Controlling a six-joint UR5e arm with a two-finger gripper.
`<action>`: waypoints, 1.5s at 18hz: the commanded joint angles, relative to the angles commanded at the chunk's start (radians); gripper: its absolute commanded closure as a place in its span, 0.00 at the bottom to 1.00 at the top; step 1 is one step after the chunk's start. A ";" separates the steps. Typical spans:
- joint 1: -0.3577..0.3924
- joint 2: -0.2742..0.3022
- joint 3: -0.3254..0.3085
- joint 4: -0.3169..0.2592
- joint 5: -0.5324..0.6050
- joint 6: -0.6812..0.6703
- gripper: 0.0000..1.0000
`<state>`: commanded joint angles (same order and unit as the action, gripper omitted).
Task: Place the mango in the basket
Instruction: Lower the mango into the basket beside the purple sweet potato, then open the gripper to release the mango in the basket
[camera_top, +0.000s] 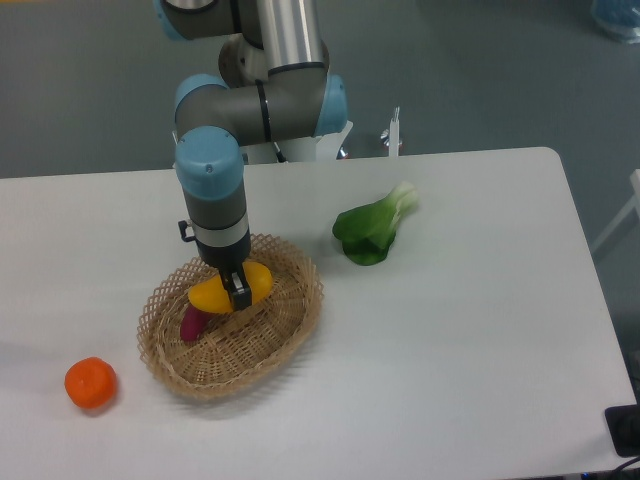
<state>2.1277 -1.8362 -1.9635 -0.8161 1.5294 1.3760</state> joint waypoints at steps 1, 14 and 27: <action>0.000 -0.002 0.000 0.000 0.000 0.000 0.22; 0.061 0.048 0.021 0.017 -0.078 -0.174 0.00; 0.274 -0.034 0.213 0.017 -0.091 -0.342 0.00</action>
<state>2.4021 -1.8699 -1.7504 -0.7992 1.4389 1.0339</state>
